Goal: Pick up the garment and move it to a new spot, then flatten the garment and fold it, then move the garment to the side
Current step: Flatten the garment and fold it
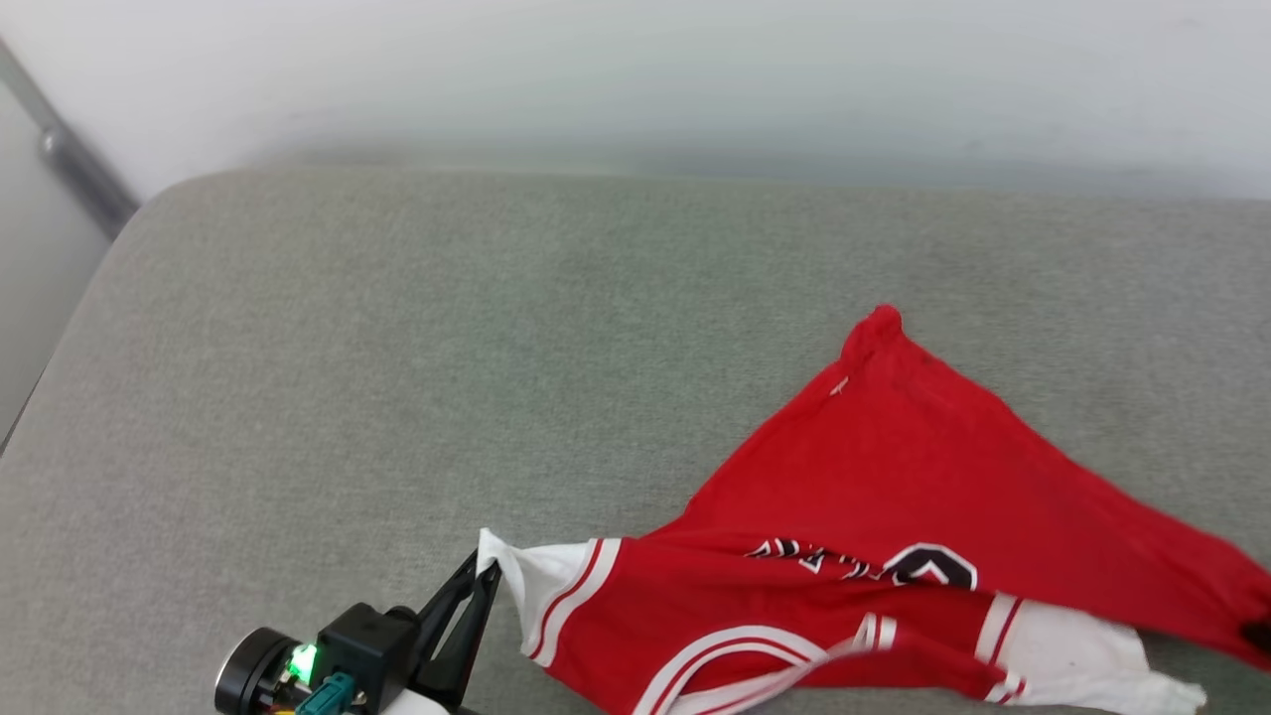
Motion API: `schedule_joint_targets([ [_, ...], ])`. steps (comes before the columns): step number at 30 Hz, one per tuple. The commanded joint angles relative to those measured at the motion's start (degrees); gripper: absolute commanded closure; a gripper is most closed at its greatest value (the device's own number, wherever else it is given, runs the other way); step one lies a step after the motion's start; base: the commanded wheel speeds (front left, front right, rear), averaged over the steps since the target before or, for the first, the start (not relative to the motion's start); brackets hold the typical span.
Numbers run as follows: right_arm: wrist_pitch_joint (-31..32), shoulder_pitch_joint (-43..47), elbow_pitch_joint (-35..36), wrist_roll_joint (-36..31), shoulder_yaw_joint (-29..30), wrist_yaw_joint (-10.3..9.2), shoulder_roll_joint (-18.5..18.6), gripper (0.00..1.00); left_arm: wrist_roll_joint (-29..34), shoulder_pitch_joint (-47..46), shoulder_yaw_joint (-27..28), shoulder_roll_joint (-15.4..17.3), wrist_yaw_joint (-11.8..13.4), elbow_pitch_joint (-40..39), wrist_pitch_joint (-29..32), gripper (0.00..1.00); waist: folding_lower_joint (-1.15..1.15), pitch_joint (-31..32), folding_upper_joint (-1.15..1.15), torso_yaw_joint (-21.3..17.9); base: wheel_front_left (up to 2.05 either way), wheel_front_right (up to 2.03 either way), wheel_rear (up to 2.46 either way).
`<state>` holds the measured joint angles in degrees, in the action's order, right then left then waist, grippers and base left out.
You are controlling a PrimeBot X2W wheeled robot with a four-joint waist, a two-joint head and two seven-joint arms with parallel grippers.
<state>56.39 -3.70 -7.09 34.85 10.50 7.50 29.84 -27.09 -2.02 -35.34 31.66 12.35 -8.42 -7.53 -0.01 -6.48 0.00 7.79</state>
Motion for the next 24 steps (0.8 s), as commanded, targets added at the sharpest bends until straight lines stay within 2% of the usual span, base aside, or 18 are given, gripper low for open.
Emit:
schedule_joint_targets([
  [1,-0.9,2.9,0.7,0.4,0.3,-0.02,-0.7,1.00,-0.7,1.1,0.5,-0.1,0.5,0.3,-0.8,1.00,0.01,2.3,0.00,-2.4,0.00,0.00,0.00],
  [8,-3.7,10.4,2.0,1.4,0.1,-0.02,-3.0,1.00,-2.3,2.4,1.6,-1.0,1.3,2.3,-2.3,1.00,0.01,3.9,0.00,-4.0,0.00,0.00,0.00],
  [12,-6.0,11.6,1.9,1.3,-0.2,-0.02,-3.4,1.00,-2.7,2.1,1.6,-1.9,1.5,3.5,-3.0,1.00,0.01,4.2,0.00,-4.4,0.00,0.00,0.00],
  [13,-6.6,11.5,1.9,1.5,-0.6,-0.02,-3.3,0.53,-2.7,2.0,1.5,-2.0,1.3,3.7,-3.1,1.00,0.01,4.2,0.00,-4.4,0.00,0.00,0.00],
  [14,-7.0,11.3,1.8,1.7,-0.8,-0.02,-3.2,0.00,-2.8,1.9,1.4,-2.1,1.2,3.9,-3.2,1.00,0.01,4.2,0.00,-4.4,0.00,0.00,0.00],
  [20,-8.4,9.1,3.4,3.5,-3.9,-0.02,-0.3,0.00,-2.6,0.9,1.2,-2.1,0.8,4.1,-3.5,1.00,0.01,3.3,0.00,-3.9,0.00,0.00,0.00],
  [24,-8.4,4.8,7.2,6.3,-5.8,-0.02,2.5,0.00,-2.1,-0.1,0.9,-2.2,0.9,2.7,-3.4,1.00,0.01,1.9,0.00,-2.3,0.00,0.00,0.00],
])
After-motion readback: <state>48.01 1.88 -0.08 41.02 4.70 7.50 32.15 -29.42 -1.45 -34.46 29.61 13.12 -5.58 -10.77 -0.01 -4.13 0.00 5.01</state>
